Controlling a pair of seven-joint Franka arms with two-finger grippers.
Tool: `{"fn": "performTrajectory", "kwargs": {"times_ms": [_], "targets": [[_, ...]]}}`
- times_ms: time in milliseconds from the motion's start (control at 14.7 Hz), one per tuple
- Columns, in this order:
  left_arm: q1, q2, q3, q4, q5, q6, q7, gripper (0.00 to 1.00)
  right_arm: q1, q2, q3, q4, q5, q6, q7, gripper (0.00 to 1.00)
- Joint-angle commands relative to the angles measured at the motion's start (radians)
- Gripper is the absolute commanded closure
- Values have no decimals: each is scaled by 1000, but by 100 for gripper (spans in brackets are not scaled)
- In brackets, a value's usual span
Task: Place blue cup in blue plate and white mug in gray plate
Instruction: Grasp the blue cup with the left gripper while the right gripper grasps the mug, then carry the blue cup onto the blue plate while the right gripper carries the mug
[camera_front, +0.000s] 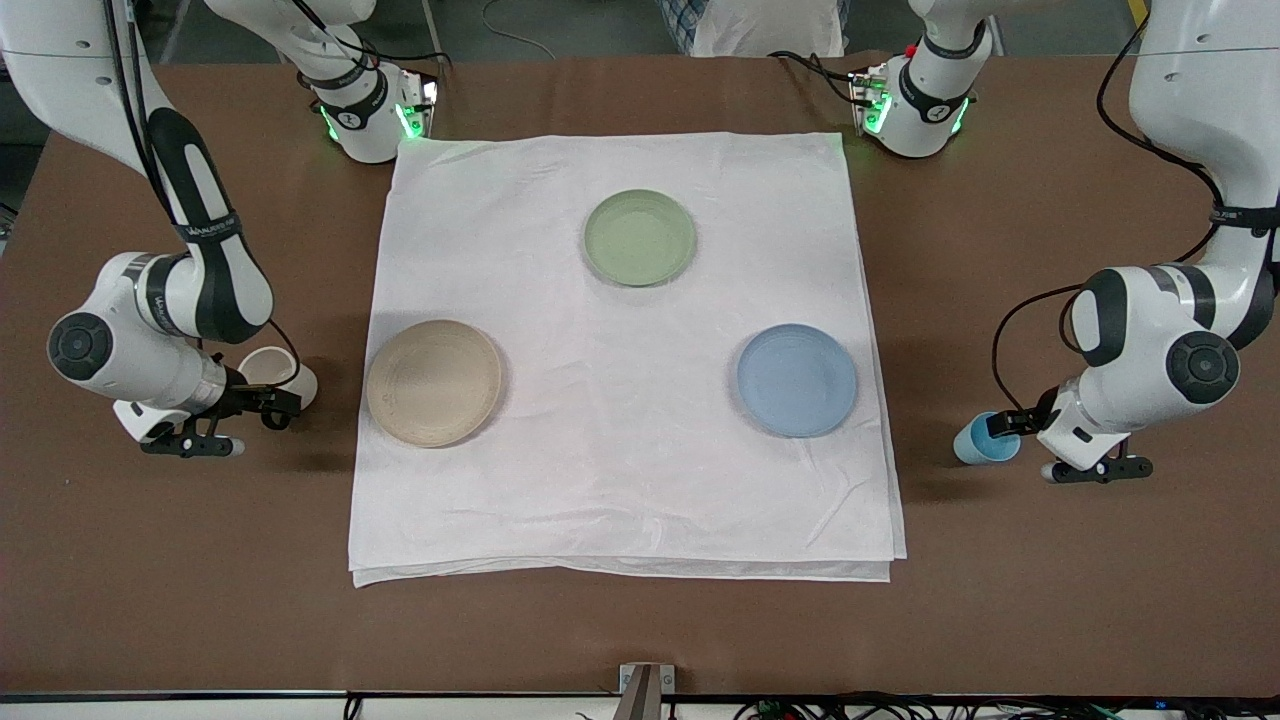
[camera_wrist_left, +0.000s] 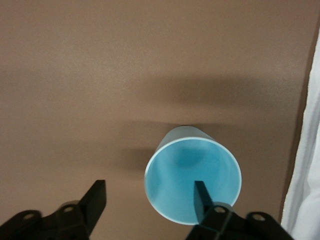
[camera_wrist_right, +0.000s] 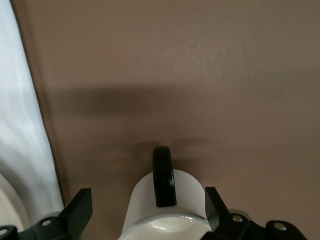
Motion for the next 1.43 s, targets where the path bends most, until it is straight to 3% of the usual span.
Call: {"fn": "performTrajectory", "kwargs": {"times_ms": [0,68,204,272,340,544,680,816,1019,1223,1359], "targets": [[-6,20,-3,5,18,13,-2,46,-15,-24,9,-40,12,9,-9,20],[-7,29,-5,7,18,13,-4,55,-18,-24,9,-40,10,4,-13,36],[-10,41,-6,7,18,10,-8,92,-15,-24,9,-39,10,3,-11,80],[-9,40,-8,7,16,0,-8,100,-13,-24,9,-37,10,3,-8,94],[-10,37,-9,10,16,0,-5,100,-13,-24,9,-34,10,1,-8,99],[-10,26,-15,27,16,0,-1,100,-7,-39,12,27,10,-90,1,100],[3,-7,-53,30,13,-39,12,100,14,-70,24,107,12,-245,64,100],[-3,-47,-103,51,7,-108,-5,100,76,-113,40,115,19,-293,191,100],[-1,-87,-213,54,4,-196,-110,100,186,-119,43,47,186,-233,254,100],[2,-104,-336,50,-1,-201,-267,100,290,-110,43,-46,210,-41,337,100],[0,-104,-383,42,-2,-201,-361,100,349,-86,40,-57,210,7,394,99]]}}
